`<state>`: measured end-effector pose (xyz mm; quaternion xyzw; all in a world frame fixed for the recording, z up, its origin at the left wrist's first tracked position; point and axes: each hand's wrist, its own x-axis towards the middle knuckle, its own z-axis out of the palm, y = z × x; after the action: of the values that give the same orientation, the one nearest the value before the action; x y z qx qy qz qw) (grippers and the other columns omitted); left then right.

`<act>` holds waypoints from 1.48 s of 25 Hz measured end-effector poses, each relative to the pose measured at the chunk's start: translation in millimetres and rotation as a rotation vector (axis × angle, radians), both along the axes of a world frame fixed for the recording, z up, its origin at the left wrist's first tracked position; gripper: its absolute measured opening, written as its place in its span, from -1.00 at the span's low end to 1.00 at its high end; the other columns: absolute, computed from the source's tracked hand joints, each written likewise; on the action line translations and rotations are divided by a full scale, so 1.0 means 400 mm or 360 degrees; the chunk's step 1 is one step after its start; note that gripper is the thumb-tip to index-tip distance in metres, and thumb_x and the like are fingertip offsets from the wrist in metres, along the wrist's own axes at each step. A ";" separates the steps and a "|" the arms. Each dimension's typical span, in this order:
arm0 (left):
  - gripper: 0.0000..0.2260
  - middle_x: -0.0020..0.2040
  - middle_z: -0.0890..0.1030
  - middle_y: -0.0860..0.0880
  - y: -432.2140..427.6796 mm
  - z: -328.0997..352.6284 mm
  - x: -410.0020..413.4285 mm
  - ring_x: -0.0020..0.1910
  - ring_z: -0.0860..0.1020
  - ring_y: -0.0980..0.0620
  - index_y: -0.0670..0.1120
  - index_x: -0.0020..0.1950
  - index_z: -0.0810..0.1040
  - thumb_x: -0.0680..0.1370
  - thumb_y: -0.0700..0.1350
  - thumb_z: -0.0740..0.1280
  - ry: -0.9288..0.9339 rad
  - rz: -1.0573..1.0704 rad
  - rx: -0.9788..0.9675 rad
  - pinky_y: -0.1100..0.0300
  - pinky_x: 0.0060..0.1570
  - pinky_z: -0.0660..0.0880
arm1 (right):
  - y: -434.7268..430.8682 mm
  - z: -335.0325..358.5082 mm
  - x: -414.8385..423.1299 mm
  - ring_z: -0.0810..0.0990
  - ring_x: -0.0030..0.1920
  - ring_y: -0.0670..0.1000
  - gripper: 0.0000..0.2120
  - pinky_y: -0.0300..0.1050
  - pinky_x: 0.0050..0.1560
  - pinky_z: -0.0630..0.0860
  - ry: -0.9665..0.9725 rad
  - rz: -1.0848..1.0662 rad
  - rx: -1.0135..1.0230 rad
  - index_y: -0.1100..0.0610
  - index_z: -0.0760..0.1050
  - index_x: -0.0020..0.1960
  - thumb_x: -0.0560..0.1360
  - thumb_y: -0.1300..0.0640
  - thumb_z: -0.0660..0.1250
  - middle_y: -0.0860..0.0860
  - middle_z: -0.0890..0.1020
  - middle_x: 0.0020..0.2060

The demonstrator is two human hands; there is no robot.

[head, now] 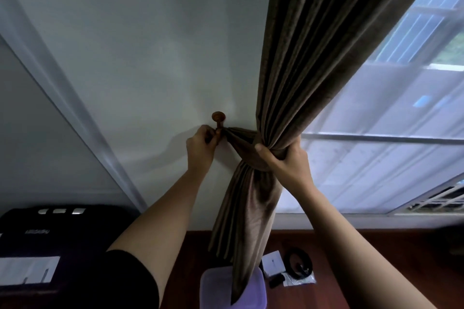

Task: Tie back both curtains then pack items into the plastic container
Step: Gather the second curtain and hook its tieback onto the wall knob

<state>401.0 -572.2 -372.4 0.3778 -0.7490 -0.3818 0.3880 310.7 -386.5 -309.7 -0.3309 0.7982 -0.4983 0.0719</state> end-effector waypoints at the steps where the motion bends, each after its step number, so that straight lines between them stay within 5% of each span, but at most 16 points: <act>1: -0.85 -0.28 0.66 -0.16 0.004 -0.002 0.000 -0.37 0.58 0.06 -0.23 -0.15 0.56 0.52 -0.14 0.36 -0.0006 -0.0016 0.0017 0.19 -0.26 0.49 | 0.013 -0.010 -0.002 0.49 0.06 -0.15 -0.35 -0.39 -0.07 0.39 0.0019 0.0061 0.0027 0.07 0.31 0.26 0.30 -0.13 0.49 -0.12 0.54 0.06; 4: -0.92 -0.16 0.68 -0.21 0.048 -0.008 0.021 -0.38 0.57 0.29 -0.22 -0.08 0.59 0.52 -0.21 0.34 0.0022 -0.0206 0.0333 0.36 -0.25 0.52 | 0.086 -0.101 0.012 0.43 0.26 0.01 -0.22 -0.13 0.25 0.39 0.0117 0.0010 0.0146 0.16 0.27 0.38 0.29 -0.09 0.50 0.05 0.46 0.26; 6: -0.86 -0.08 0.66 -0.14 0.094 -0.013 0.032 -0.24 0.58 0.19 -0.17 0.00 0.60 0.46 -0.28 0.35 -0.0218 -0.0371 0.0513 0.31 -0.19 0.49 | 0.140 -0.166 0.041 0.48 0.20 0.10 -0.34 0.03 0.21 0.44 0.0104 -0.0183 0.0183 0.21 0.28 0.37 0.37 0.06 0.48 0.11 0.45 0.24; 10: -0.65 -0.01 0.62 -0.05 0.162 -0.002 0.022 0.04 0.56 -0.03 -0.12 0.07 0.57 0.29 -0.21 0.33 -0.0488 -0.0930 0.0879 0.08 0.08 0.47 | 0.155 -0.191 0.079 0.59 0.10 0.08 -0.69 -0.20 0.02 0.41 0.0034 -0.0122 0.0072 0.16 0.38 0.29 0.56 0.22 0.23 0.10 0.55 0.15; 16: -0.73 -0.11 0.61 0.03 0.205 0.004 0.093 -0.16 0.58 0.02 -0.03 0.07 0.57 0.41 -0.24 0.43 -0.0414 -0.0835 0.0531 0.21 -0.14 0.46 | 0.076 -0.169 0.077 0.50 0.16 0.09 -0.52 -0.31 -0.11 0.26 -0.0071 0.0326 0.0228 0.11 0.22 0.41 0.49 0.16 0.11 0.07 0.51 0.25; 19: -0.72 -0.12 0.60 -0.01 0.210 -0.002 0.139 -0.21 0.54 0.03 -0.09 0.09 0.58 0.40 -0.21 0.46 -0.0403 -0.0669 0.0359 0.24 -0.18 0.43 | 0.042 -0.164 0.083 0.50 0.19 0.09 -0.55 -0.36 -0.07 0.28 -0.0195 0.0530 0.0264 0.16 0.23 0.38 0.50 0.31 0.14 0.05 0.53 0.17; 23: -0.70 -0.11 0.58 0.03 0.210 -0.001 0.193 -0.21 0.52 0.06 -0.09 0.09 0.55 0.39 -0.17 0.48 -0.0382 -0.0438 0.0142 0.46 -0.26 0.38 | -0.002 -0.132 0.107 0.43 0.20 -0.06 -0.50 -0.23 0.12 0.33 -0.0374 0.0772 0.0277 0.12 0.17 0.45 0.53 0.29 0.16 0.00 0.49 0.20; 27: -0.71 -0.13 0.58 0.01 0.208 0.002 0.207 -0.24 0.50 0.07 -0.13 0.06 0.56 0.37 -0.15 0.49 -0.0420 -0.0375 0.0043 0.40 -0.25 0.37 | -0.016 -0.122 0.104 0.45 0.23 0.04 -0.49 -0.17 0.14 0.35 -0.0342 0.0816 0.0349 0.12 0.17 0.45 0.53 0.30 0.16 0.11 0.50 0.26; 30: -0.67 -0.11 0.57 0.02 0.229 0.014 0.191 -0.27 0.48 0.16 -0.14 0.12 0.55 0.39 -0.15 0.48 -0.0446 -0.0413 0.0020 0.55 -0.27 0.36 | -0.003 -0.142 0.081 0.48 0.23 0.18 -0.54 -0.08 0.12 0.40 -0.0243 0.0787 0.0510 0.15 0.21 0.42 0.53 0.29 0.15 0.19 0.53 0.23; 32: -0.60 0.00 0.59 -0.01 0.248 0.018 0.184 -0.21 0.52 0.12 -0.13 0.23 0.53 0.42 -0.12 0.47 -0.0486 -0.0460 0.0005 0.41 -0.16 0.45 | 0.018 -0.170 0.059 0.52 0.17 0.24 -0.65 0.04 0.10 0.47 -0.0052 0.0555 0.0558 0.18 0.31 0.33 0.55 0.20 0.16 0.21 0.56 0.18; 35: -0.62 0.03 0.59 -0.02 0.271 0.014 0.184 -0.15 0.54 0.08 -0.15 0.24 0.53 0.46 -0.10 0.43 -0.0515 -0.0417 -0.0058 0.27 -0.07 0.49 | 0.083 -0.200 0.043 0.61 0.01 0.13 -0.74 0.02 0.03 0.54 -0.0051 0.0017 0.0185 0.21 0.44 0.20 0.53 0.18 0.25 0.15 0.59 0.08; 37: -0.70 -0.02 0.64 -0.09 0.281 0.010 0.177 -0.16 0.58 0.03 -0.17 0.17 0.59 0.48 -0.10 0.41 -0.0519 -0.0399 -0.0124 0.20 -0.05 0.53 | 0.116 -0.197 0.048 0.63 -0.13 0.01 -0.83 -0.12 -0.10 0.57 -0.0028 0.0060 -0.0014 0.17 0.50 0.08 0.50 0.18 0.32 0.06 0.61 -0.06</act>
<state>471.7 -459.9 -368.4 0.3232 -0.8572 -0.3316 0.2253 330.1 -339.9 -388.6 -0.3419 0.7888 -0.5033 0.0869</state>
